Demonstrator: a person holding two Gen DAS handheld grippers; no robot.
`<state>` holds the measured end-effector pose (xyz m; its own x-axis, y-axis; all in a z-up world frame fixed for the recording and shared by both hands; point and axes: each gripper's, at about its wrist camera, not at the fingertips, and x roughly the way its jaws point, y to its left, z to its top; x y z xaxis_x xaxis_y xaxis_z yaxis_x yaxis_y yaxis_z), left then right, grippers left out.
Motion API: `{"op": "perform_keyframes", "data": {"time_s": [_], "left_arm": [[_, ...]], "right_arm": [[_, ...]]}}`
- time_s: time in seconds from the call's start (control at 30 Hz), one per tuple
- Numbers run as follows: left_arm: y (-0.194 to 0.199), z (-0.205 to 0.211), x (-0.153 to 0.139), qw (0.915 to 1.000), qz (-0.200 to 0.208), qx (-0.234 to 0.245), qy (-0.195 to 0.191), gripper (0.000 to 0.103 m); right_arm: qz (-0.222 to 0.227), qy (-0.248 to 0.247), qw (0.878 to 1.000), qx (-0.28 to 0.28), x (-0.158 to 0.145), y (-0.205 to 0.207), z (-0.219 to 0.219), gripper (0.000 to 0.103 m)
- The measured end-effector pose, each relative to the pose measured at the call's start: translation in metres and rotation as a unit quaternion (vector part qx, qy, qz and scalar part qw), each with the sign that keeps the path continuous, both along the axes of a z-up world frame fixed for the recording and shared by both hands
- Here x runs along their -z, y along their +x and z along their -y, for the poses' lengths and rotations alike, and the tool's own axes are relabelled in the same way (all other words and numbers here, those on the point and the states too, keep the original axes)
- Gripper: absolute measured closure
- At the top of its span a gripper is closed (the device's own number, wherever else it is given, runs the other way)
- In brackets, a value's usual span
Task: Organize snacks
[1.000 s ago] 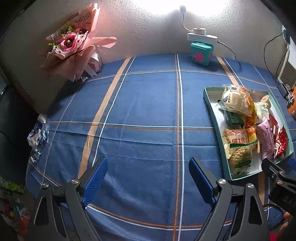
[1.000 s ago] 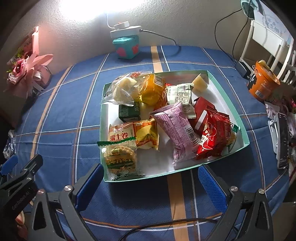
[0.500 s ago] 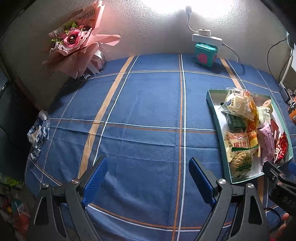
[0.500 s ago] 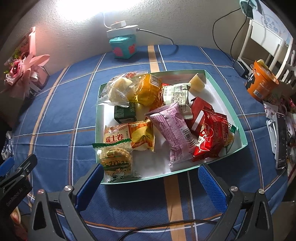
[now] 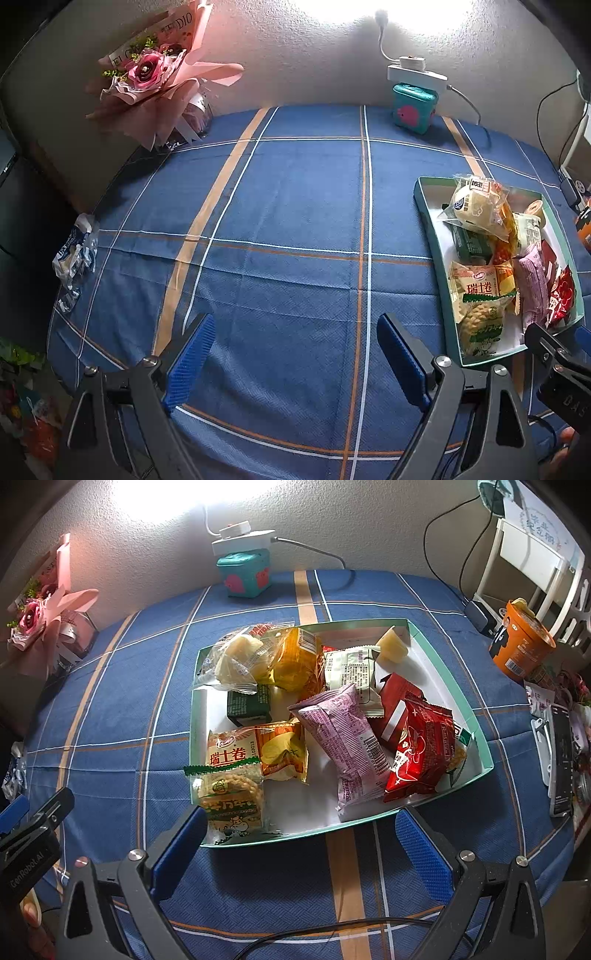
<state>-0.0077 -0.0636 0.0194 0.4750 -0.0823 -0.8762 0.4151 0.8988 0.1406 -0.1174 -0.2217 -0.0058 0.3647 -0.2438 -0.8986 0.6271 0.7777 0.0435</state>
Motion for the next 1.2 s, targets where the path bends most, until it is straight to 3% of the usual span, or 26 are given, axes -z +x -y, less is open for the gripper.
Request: {"op": "perform_keyframes", "data": {"time_s": [1.2], "left_arm": [[0.0015, -0.0026, 0.0012, 1.0000, -0.002, 0.003, 0.001, 0.013]], "right_arm": [[-0.005, -0.001, 1.000, -0.002, 0.0018, 0.0014, -0.0012, 0.000]]}}
